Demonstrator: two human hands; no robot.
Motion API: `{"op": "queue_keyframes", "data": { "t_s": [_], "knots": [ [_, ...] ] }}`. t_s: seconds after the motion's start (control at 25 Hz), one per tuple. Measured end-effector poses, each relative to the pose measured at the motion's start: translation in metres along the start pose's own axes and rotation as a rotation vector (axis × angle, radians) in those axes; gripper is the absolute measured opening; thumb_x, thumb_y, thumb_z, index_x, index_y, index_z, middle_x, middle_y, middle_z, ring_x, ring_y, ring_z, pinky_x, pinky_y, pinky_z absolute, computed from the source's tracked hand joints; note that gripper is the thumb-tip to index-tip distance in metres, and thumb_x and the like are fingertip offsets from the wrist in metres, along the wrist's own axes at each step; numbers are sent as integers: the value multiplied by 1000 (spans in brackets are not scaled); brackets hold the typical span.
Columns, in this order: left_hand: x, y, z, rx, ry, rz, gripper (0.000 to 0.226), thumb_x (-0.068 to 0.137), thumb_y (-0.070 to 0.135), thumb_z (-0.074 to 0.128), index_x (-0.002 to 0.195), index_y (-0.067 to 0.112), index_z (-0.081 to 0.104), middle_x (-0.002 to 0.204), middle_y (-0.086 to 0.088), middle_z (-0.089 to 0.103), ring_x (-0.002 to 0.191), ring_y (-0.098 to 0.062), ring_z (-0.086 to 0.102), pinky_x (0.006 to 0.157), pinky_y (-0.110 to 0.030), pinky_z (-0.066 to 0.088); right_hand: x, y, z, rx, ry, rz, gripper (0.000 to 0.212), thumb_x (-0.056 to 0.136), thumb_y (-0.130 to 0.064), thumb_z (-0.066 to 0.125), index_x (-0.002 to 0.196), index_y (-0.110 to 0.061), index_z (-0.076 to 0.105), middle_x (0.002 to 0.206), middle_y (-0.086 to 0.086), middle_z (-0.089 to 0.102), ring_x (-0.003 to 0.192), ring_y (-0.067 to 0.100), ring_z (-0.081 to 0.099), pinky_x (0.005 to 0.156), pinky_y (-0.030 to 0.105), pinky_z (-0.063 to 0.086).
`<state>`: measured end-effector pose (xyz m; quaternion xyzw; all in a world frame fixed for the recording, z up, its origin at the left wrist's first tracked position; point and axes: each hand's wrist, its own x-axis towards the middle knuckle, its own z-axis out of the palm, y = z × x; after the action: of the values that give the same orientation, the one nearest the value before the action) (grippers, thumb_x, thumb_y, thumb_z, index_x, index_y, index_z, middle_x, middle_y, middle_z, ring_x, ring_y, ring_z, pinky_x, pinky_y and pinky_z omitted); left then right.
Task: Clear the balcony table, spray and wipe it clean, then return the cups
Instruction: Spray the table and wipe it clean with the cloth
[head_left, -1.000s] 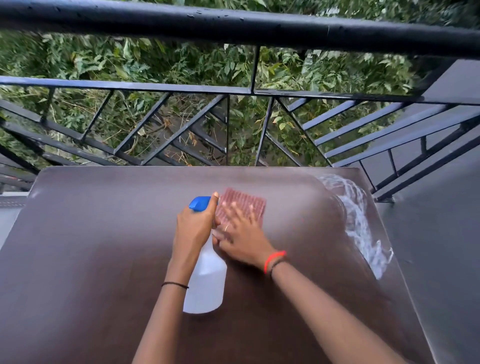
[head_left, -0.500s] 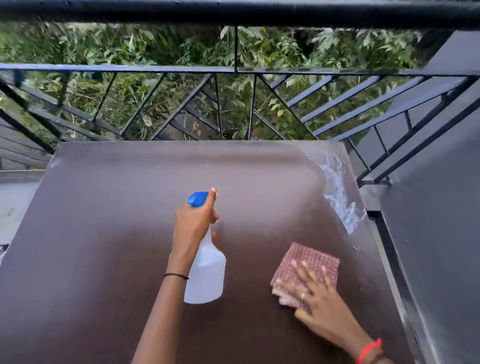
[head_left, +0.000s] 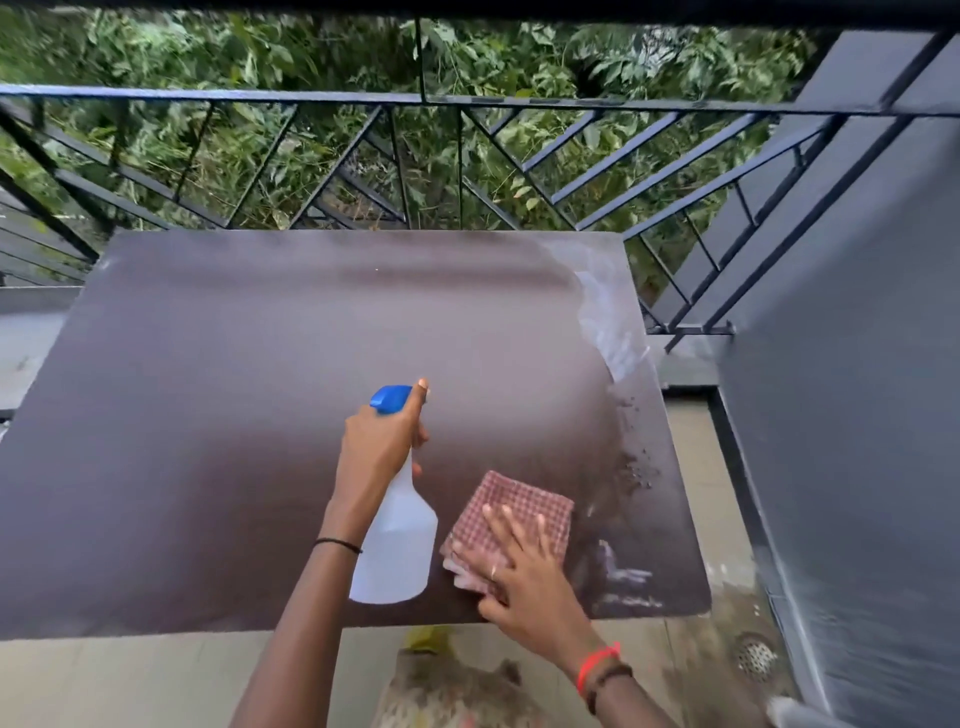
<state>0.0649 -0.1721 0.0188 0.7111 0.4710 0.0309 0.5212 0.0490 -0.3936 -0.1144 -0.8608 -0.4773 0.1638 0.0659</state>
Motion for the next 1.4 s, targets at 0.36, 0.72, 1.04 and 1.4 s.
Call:
{"op": "queue_keyframes", "data": {
  "t_s": [0.36,0.72,1.04,1.4],
  "knots": [
    [-39,0,19,16,-72,44,43,87,61,55,82,20,69,65,2,70,43,-24,63,75,-43,58,-82,117,-24,56,-43,386,58,75,-53,17,126,-74,0,155,-7,-18,147,21,-10,116,46,-12],
    [-53,3,83,140,-219,114,57,78,70,49,73,17,70,66,2,73,66,-29,70,82,-45,59,-74,50,1,19,48,228,65,78,-39,41,140,-53,26,158,1,18,145,26,16,113,45,-8],
    [-53,11,114,167,-253,209,64,84,65,49,75,3,66,58,3,70,76,-20,69,81,-36,55,-88,139,-26,111,27,443,55,83,-49,25,133,-66,9,158,-9,-11,147,17,-9,115,43,-13],
    [-12,29,132,257,-265,229,61,86,64,47,73,7,64,64,-1,72,69,-18,67,71,-30,52,22,144,-58,137,57,444,60,90,-34,41,142,-53,19,160,0,-5,147,24,-9,114,51,-12]
  ]
}}
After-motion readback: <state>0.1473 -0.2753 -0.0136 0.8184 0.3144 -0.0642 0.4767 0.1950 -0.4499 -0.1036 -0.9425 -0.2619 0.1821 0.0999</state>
